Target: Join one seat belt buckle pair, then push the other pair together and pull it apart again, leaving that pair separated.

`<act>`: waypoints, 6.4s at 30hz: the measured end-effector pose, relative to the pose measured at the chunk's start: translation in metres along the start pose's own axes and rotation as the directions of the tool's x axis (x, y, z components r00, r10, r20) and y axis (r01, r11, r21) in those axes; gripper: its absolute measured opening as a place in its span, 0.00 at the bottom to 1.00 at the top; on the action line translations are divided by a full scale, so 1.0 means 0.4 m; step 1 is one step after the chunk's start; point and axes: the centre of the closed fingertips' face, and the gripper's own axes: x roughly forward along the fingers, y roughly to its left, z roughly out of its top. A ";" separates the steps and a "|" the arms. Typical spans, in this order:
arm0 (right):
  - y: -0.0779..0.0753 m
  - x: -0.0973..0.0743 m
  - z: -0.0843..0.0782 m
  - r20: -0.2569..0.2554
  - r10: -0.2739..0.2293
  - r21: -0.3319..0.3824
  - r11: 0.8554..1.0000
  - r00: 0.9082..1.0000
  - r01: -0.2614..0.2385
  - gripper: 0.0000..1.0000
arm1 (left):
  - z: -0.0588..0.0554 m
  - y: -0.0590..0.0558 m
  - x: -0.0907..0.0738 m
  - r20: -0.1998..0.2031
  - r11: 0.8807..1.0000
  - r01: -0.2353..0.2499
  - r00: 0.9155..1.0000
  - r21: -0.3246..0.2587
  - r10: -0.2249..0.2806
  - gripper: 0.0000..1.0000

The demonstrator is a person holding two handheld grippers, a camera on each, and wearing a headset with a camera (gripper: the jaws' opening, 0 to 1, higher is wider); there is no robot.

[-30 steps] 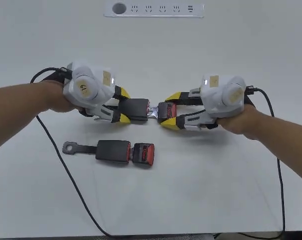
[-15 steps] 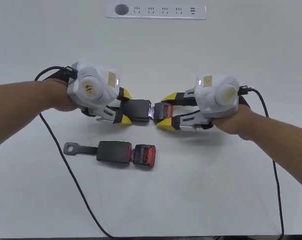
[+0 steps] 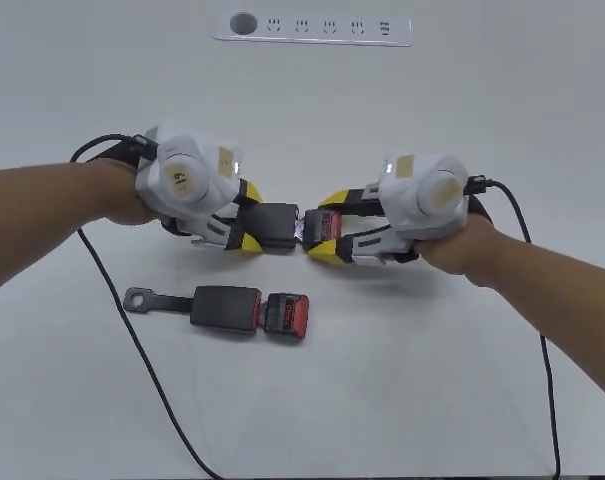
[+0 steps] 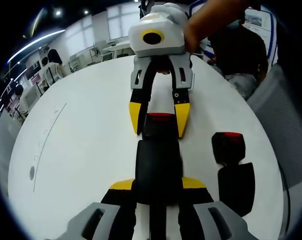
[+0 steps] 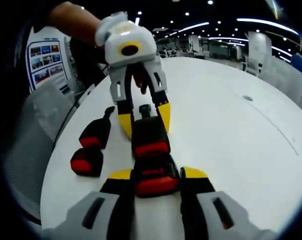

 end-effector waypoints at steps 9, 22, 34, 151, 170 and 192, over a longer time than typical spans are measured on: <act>-0.002 0.000 0.000 -0.013 -0.004 -0.009 1.000 1.000 0.004 0.35 | 0.000 0.002 0.001 -0.007 1.000 0.002 1.000 0.001 -0.002 0.33; -0.008 0.000 -0.002 -0.015 -0.010 -0.013 1.000 1.000 0.010 0.35 | -0.001 0.003 0.002 -0.015 1.000 0.004 1.000 0.001 -0.004 0.33; -0.014 0.004 -0.009 -0.013 -0.016 -0.017 1.000 1.000 0.015 0.35 | -0.003 0.002 0.002 -0.010 1.000 0.003 1.000 -0.003 -0.003 0.33; -0.057 -0.304 -0.184 -0.013 -0.206 0.097 0.974 0.978 0.207 0.61 | 0.059 0.000 -0.019 0.025 0.988 -0.041 0.999 -0.147 0.045 0.61; -0.014 -0.317 -0.104 0.080 -0.470 0.202 0.871 0.879 0.448 0.86 | 0.094 -0.039 -0.145 0.161 0.841 -0.218 0.928 -0.496 0.336 0.91; 0.137 -0.312 -0.034 0.149 -0.550 0.246 0.826 0.822 0.508 0.97 | 0.015 -0.202 -0.316 0.167 0.739 -0.319 0.849 -0.593 0.501 1.00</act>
